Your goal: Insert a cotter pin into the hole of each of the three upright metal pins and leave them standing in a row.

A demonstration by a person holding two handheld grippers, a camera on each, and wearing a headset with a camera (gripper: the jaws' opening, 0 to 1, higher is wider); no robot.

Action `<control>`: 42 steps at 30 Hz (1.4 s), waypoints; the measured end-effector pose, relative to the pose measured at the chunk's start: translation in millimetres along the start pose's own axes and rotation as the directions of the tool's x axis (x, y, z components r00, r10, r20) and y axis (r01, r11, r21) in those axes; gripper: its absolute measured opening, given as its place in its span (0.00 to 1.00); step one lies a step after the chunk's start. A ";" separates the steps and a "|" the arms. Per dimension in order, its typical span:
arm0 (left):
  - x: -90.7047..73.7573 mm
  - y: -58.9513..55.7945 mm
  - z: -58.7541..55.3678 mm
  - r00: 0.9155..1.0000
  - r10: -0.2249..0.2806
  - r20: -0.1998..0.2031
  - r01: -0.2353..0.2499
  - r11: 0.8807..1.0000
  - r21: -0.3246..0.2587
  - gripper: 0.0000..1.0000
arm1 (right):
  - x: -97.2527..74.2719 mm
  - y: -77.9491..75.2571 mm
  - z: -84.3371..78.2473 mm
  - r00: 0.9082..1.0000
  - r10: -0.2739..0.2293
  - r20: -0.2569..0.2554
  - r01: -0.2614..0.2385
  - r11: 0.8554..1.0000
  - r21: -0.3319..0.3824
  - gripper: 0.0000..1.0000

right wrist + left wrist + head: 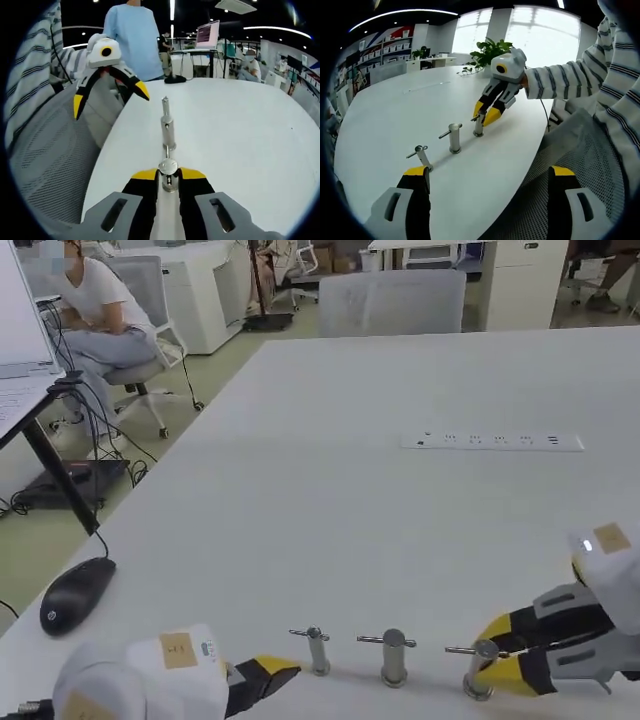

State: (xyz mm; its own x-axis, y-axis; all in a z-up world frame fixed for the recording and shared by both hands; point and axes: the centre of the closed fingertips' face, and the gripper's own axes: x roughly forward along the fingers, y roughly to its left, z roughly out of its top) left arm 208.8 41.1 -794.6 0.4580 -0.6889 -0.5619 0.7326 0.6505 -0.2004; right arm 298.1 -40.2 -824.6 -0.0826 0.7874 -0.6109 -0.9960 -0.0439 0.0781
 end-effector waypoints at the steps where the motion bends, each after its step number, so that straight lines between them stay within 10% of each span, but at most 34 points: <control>1: 0.0 0.0 -0.4 1.000 -0.001 -0.001 0.001 1.000 -0.001 0.99 | 0.3 0.5 0.0 1.000 0.000 0.001 0.000 1.000 -0.002 0.17; 18: -2.8 4.9 -5.2 1.000 0.003 -0.001 -0.003 1.000 -0.008 0.98 | -18.5 -1.9 7.1 0.995 -0.078 0.061 0.074 0.995 0.064 0.29; 42: -15.8 21.3 -5.7 0.999 0.020 0.032 -0.019 0.999 -0.034 0.99 | -59.2 26.0 8.5 0.947 -0.282 0.155 0.241 0.940 0.241 0.47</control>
State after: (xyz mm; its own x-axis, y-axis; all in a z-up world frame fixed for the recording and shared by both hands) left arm 214.4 67.7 -794.6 0.4882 -0.6859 -0.5397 0.7062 0.6738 -0.2175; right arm 277.4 -82.7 -779.7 0.2084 0.8531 -0.4783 -0.9480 0.2965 0.1159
